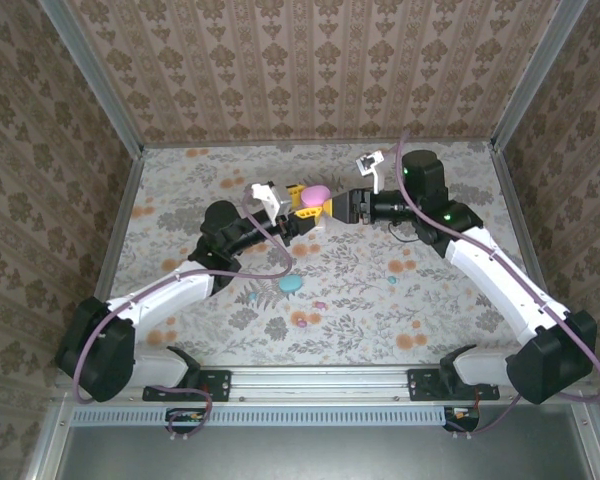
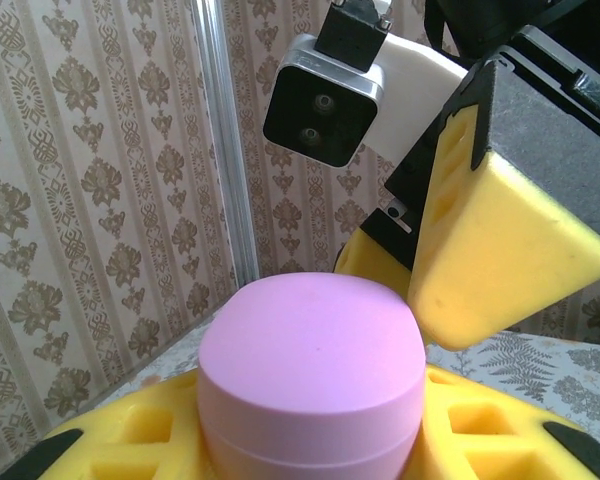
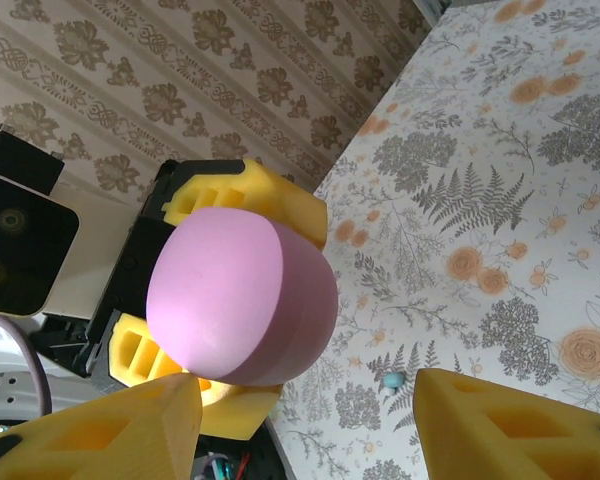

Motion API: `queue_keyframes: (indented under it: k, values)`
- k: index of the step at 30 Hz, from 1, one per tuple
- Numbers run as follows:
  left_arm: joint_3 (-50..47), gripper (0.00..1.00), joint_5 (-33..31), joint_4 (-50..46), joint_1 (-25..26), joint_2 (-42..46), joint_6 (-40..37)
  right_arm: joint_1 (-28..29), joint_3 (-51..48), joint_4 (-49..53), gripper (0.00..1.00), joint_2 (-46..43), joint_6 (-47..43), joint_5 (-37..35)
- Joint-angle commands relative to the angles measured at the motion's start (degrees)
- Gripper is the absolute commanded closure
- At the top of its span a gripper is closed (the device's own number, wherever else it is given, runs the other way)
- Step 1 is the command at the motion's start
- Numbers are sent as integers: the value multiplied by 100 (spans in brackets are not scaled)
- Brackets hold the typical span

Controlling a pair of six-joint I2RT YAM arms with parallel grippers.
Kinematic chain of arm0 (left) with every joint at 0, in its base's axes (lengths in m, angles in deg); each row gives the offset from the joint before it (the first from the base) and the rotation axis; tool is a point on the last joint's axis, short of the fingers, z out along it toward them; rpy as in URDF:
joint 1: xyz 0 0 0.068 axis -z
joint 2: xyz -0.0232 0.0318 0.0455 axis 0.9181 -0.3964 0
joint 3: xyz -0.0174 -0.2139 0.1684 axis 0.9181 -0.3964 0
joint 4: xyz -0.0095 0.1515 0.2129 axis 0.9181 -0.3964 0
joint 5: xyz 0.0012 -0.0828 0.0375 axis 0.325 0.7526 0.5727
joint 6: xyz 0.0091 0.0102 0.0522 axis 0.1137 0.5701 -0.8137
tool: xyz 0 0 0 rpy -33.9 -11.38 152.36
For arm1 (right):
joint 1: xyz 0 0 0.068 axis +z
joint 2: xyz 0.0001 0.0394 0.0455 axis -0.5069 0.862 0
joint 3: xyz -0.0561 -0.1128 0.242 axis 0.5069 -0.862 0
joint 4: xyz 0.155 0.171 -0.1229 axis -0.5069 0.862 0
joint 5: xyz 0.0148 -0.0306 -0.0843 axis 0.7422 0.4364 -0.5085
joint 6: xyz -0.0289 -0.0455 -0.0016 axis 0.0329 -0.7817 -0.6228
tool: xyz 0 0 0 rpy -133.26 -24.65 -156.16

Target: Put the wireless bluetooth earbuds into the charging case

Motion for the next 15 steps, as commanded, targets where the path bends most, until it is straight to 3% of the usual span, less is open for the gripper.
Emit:
queue_keyframes:
  k: [1, 15]
  values:
    - [193, 61, 185, 187, 40, -8, 124, 24, 254, -57, 40, 115, 126, -42]
    - [190, 62, 238, 107, 41, 1, 77, 2, 511, -418, 38, 304, 656, -253]
